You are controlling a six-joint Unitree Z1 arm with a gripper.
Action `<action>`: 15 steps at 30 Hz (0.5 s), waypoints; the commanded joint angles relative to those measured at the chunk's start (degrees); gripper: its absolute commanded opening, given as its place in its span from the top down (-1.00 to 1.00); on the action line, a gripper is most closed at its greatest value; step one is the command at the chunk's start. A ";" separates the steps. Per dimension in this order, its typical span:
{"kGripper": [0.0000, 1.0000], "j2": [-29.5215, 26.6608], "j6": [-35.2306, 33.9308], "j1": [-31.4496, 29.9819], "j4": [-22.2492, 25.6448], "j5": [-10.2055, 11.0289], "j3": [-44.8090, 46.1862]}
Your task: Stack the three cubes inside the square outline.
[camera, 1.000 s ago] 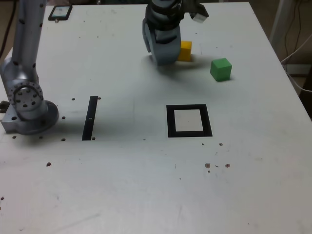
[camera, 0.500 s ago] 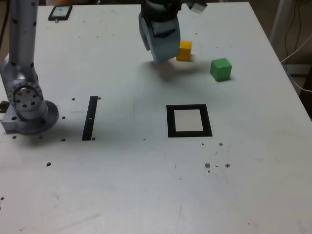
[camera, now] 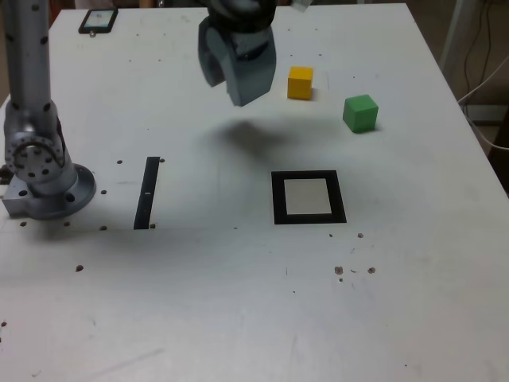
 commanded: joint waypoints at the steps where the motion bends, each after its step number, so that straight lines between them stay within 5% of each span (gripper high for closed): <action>1: 0.23 -0.53 -10.04 -2.16 1.17 -0.04 1.44; 15: 0.23 -2.48 -36.95 -16.09 0.59 -4.72 5.39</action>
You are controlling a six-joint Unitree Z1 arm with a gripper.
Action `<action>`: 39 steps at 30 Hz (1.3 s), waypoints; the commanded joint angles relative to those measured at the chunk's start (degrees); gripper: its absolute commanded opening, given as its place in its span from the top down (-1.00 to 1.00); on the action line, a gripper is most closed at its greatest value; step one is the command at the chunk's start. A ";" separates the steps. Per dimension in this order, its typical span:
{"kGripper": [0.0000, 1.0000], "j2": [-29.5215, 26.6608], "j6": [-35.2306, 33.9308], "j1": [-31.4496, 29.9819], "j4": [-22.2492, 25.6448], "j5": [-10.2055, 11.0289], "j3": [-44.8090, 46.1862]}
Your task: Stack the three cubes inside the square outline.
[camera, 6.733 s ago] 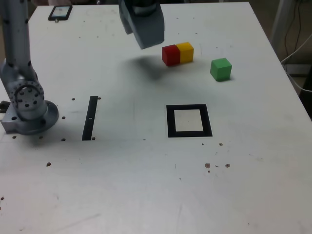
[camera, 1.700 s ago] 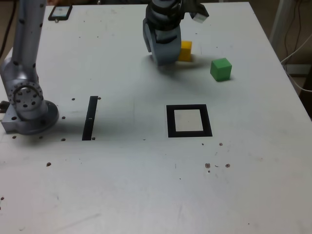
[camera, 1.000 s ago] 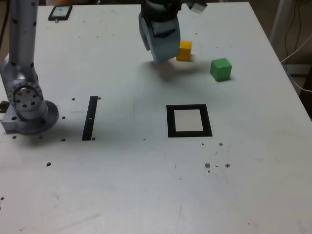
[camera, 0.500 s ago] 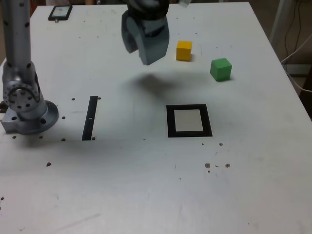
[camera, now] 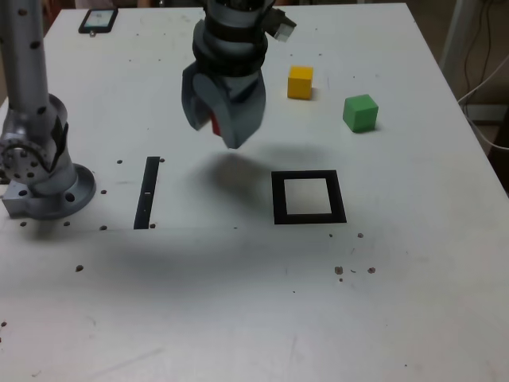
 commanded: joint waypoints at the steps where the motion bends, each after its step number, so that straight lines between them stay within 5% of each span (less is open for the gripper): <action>1: 0.23 -0.43 -8.85 -1.07 -0.92 -1.15 -0.51; 8: 0.23 1.88 -19.23 -3.16 -2.00 -4.08 -2.16; 19: 0.23 7.82 -32.31 -5.51 5.40 -4.27 -10.28; 34: 0.13 10.84 -34.68 -8.35 9.14 -5.63 -15.43; 39: 0.40 10.42 -33.82 -9.77 9.19 -4.88 -15.41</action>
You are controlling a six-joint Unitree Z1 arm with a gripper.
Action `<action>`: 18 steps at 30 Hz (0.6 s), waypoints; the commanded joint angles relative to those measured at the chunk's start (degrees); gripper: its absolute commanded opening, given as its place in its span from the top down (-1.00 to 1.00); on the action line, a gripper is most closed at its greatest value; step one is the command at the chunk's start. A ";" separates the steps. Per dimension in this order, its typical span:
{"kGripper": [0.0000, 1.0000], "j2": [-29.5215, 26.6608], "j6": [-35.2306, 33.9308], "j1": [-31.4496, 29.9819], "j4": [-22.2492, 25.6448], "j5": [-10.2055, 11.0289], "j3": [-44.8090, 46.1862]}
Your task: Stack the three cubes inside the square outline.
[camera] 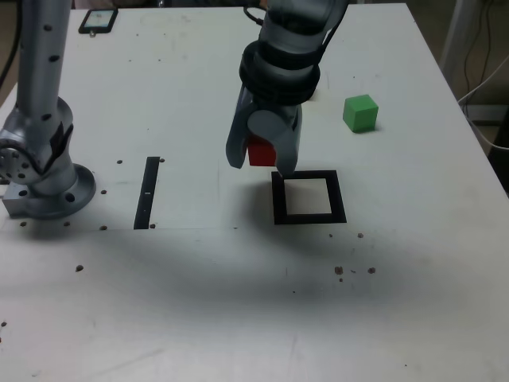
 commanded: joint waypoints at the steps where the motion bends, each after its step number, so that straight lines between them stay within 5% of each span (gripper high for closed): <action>1: 0.47 -0.35 -0.29 -1.21 0.12 0.30 -0.23; 5: 0.61 -0.64 -1.67 -2.91 -0.10 -0.07 -0.55; 18: 0.62 3.07 -1.62 -4.22 0.65 -1.91 -5.86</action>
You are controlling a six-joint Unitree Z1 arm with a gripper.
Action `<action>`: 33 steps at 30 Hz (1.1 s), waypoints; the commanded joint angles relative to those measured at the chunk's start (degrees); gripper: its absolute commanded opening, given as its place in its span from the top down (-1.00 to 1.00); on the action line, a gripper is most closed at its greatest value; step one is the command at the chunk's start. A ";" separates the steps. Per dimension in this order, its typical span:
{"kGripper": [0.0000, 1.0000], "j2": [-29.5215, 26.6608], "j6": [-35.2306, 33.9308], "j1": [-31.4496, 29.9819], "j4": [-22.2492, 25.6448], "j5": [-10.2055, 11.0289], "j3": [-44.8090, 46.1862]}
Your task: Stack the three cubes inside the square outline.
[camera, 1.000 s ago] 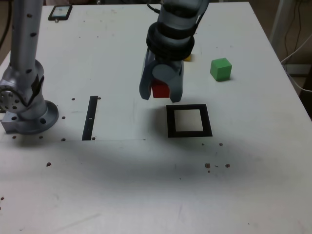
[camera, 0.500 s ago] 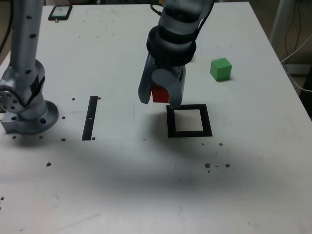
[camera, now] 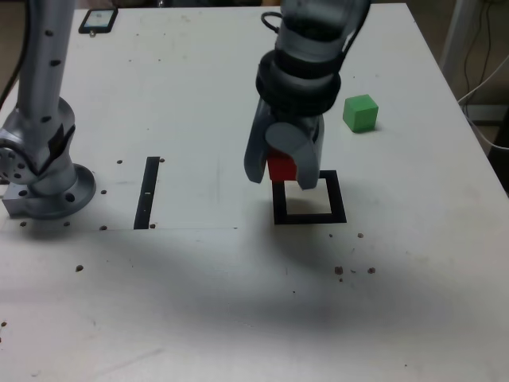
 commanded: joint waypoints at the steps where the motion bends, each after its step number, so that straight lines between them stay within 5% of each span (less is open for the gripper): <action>1: 0.62 0.97 0.39 -0.04 0.17 -0.08 -0.57; 33: 0.51 5.82 0.81 0.84 -6.28 -1.04 0.25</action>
